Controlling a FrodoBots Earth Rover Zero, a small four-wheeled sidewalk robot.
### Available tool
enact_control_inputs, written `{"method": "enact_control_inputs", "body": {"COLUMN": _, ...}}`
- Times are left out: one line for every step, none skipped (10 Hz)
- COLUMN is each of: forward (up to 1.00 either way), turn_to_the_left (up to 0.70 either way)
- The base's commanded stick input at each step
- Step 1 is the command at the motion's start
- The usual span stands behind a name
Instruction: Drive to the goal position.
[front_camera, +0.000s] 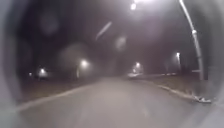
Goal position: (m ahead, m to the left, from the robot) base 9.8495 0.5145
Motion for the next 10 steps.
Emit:
{"method": "enact_control_inputs", "body": {"forward": 1.0, "turn_to_the_left": 0.06}}
{"method": "enact_control_inputs", "body": {"forward": 1.0, "turn_to_the_left": 0.05}}
{"method": "enact_control_inputs", "body": {"forward": 1.0, "turn_to_the_left": 0.05}}
{"method": "enact_control_inputs", "body": {"forward": 1.0, "turn_to_the_left": 0.05}}
{"method": "enact_control_inputs", "body": {"forward": 1.0, "turn_to_the_left": 0.05}}
{"method": "enact_control_inputs", "body": {"forward": 1.0, "turn_to_the_left": 0.04}}
{"method": "enact_control_inputs", "body": {"forward": 1.0, "turn_to_the_left": 0.04}}
{"method": "enact_control_inputs", "body": {"forward": 1.0, "turn_to_the_left": 0.03}}
{"method": "enact_control_inputs", "body": {"forward": 1.0, "turn_to_the_left": 0.03}}
{"method": "enact_control_inputs", "body": {"forward": 1.0, "turn_to_the_left": 0.03}}
